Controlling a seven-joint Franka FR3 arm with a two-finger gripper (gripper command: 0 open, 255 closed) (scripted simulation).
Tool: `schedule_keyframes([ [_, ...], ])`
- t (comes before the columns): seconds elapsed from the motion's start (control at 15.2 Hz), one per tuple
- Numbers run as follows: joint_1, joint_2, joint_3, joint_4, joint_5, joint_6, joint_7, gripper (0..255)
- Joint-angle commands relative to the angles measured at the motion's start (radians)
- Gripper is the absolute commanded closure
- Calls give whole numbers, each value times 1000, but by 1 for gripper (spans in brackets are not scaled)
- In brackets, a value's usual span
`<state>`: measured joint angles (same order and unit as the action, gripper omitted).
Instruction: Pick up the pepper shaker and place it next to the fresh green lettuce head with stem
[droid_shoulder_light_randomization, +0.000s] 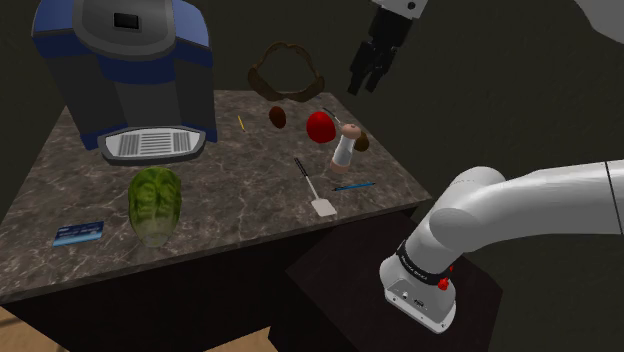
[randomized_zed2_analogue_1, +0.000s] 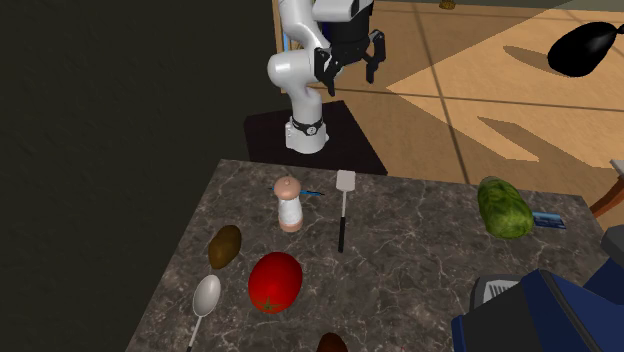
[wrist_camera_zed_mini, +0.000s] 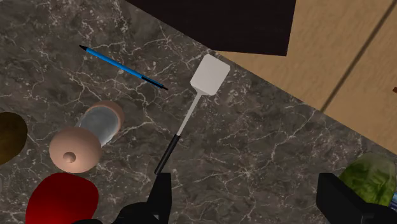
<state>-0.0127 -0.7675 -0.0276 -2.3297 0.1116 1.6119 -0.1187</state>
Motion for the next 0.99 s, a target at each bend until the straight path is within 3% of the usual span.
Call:
schedule_keyframes([
  [0.0, 0, 0, 0, 0, 0, 0, 0, 0],
  [0.46, -22, 124, -141, -49, -43, 134, -188, 0],
  [0.92, -27, 321, -280, -27, -45, 262, -384, 0],
])
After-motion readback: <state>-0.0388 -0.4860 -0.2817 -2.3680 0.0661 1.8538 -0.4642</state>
